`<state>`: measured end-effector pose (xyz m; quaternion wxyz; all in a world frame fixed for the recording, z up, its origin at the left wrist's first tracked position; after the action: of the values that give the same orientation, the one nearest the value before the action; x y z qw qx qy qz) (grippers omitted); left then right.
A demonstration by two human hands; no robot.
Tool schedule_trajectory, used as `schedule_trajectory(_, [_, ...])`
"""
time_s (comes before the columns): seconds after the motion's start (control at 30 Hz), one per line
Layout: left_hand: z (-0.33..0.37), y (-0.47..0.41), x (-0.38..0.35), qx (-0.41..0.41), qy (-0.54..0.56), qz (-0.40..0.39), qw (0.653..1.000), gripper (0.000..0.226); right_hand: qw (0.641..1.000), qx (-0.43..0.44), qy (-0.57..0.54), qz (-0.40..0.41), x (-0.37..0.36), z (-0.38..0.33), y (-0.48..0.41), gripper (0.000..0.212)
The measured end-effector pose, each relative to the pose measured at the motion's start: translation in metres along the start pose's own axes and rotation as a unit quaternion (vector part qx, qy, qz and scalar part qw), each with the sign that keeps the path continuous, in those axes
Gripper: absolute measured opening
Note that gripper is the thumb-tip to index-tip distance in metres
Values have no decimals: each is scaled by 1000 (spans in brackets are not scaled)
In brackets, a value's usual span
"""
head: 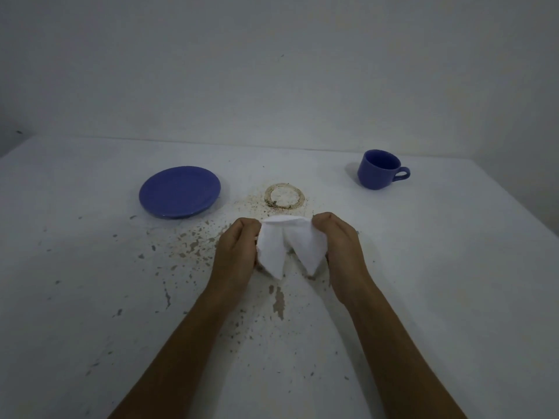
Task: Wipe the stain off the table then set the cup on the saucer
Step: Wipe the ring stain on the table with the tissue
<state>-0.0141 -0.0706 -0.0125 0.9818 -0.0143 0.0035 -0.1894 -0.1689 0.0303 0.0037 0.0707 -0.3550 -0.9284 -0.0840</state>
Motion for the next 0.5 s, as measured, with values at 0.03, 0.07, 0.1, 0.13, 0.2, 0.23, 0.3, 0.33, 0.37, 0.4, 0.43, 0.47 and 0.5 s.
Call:
schedule_trajectory(0.03, [-1,-1,2,4,-29,6,1000,22,1000,-15,-10,9,2,3,0,17])
schedule_trajectory(0.07, [-2,-2,3,8,-42,13,999,22,1000,-24,-12,10,2,6,-3,13])
schedule_trajectory(0.1, [-3,-1,3,12,-40,18,999,25,999,-38,-13,3,-1,8,-4,13])
schedule_trajectory(0.13, [-2,0,3,13,-35,22,999,28,998,-60,-18,-19,-7,13,-5,19])
schedule_trajectory(0.2, [3,3,3,3,-22,19,1000,32,991,-113,-35,-67,-18,20,-4,52])
schedule_trajectory(0.23, [7,4,1,-8,-21,8,1000,32,990,-118,-30,-72,-19,21,-4,68])
schedule_trajectory(0.3, [10,5,-1,-10,-1,-16,1000,28,993,-77,-4,-90,-19,16,-2,78])
schedule_trajectory(0.33, [10,5,-2,3,20,-23,1000,25,992,-59,-7,-108,-22,16,-2,81])
schedule_trajectory(0.37, [8,6,-1,14,35,-23,999,22,990,-62,-22,-124,-25,19,0,75])
schedule_trajectory(0.4, [8,5,0,22,36,-19,999,19,986,-78,-42,-145,-29,25,1,64])
schedule_trajectory(0.43, [8,5,1,23,27,-8,999,17,980,-95,-58,-164,-34,29,3,51])
schedule_trajectory(0.47, [8,5,3,18,16,5,1000,16,976,-111,-61,-176,-37,33,4,40])
schedule_trajectory(0.5, [9,5,6,8,3,19,1000,16,974,-123,-58,-180,-38,36,3,33])
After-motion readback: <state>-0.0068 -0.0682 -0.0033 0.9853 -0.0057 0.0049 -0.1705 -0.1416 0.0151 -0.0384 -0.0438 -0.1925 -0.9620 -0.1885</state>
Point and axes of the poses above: each hand's wrist, its own y-axis away from the middle knuckle, its own x-axis out of the back of the hand, z = x × y, the point moved 9 cm from there along -y, towards the middle knuckle, and after that the axes turned 10 degrees about y, right-handed, at the moved point
